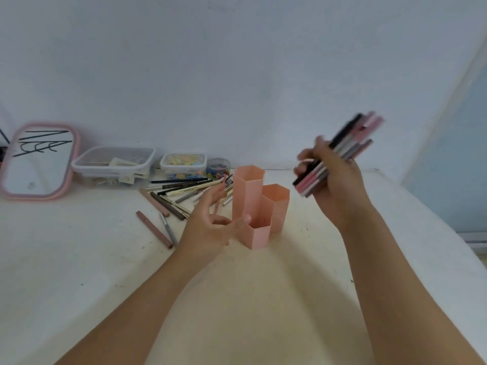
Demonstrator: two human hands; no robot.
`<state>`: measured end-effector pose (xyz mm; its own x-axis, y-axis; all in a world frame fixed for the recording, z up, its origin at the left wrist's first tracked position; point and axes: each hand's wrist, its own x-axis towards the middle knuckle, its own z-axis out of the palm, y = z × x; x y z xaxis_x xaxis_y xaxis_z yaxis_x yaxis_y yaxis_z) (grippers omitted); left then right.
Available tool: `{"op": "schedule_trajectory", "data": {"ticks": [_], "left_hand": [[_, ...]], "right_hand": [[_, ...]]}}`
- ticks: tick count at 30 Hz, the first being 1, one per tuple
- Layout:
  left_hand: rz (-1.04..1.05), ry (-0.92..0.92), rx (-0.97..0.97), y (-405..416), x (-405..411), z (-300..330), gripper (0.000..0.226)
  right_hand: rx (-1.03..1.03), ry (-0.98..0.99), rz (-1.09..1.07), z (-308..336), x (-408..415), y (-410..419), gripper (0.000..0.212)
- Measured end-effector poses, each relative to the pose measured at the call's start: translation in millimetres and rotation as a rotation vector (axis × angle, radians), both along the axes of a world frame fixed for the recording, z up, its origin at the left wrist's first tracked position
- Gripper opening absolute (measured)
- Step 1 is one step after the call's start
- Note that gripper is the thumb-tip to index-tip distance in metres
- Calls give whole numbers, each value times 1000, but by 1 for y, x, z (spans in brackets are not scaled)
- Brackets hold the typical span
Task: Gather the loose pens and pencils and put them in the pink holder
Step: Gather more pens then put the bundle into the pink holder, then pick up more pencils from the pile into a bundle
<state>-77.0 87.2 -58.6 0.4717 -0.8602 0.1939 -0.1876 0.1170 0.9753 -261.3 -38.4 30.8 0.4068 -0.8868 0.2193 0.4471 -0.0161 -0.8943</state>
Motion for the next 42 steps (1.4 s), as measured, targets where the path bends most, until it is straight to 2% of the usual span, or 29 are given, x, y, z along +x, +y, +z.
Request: {"op": "schedule_trajectory", "data": {"ticks": [1,2,4,7,11,14,20,24,29,32,34,38,42], "left_hand": [[-14,-18,14,-1,-1,0,83],[-29,-34,24,-1,-1,0,85],[-39,-39,34,-1,-2,0,86],[-31,-29,34,0,-1,1,82],[-33,-36,30,2,1,0,81],[-43,-34,27,2,1,-1,80],[-56,-34,26,1,2,-2,81],[-56,-31,20,1,2,-2,82],[-47,-14,23,2,0,-2,81],[-48,-14,19,2,-2,-1,79],[-44,-19,22,1,-4,-1,78],[-61,-14,17,0,-5,-3,75],[-62,-30,15,1,-2,-1,64]], "right_hand": [[117,-233,45,-3,3,-5,22],[197,-378,60,-7,7,-10,25],[274,-439,50,-15,20,-14,27],[227,-298,14,-26,38,-11,23],[35,85,-99,-33,48,-9,19],[26,232,-72,-41,50,-9,16],[92,288,-86,-57,52,-9,7],[46,326,-58,-60,51,-12,5],[48,311,164,-70,43,-20,48],[-168,439,320,-71,26,-29,51],[-228,516,277,-69,19,-31,44],[-262,542,104,-68,20,-27,33],[-272,547,-144,-71,19,-34,34]]}}
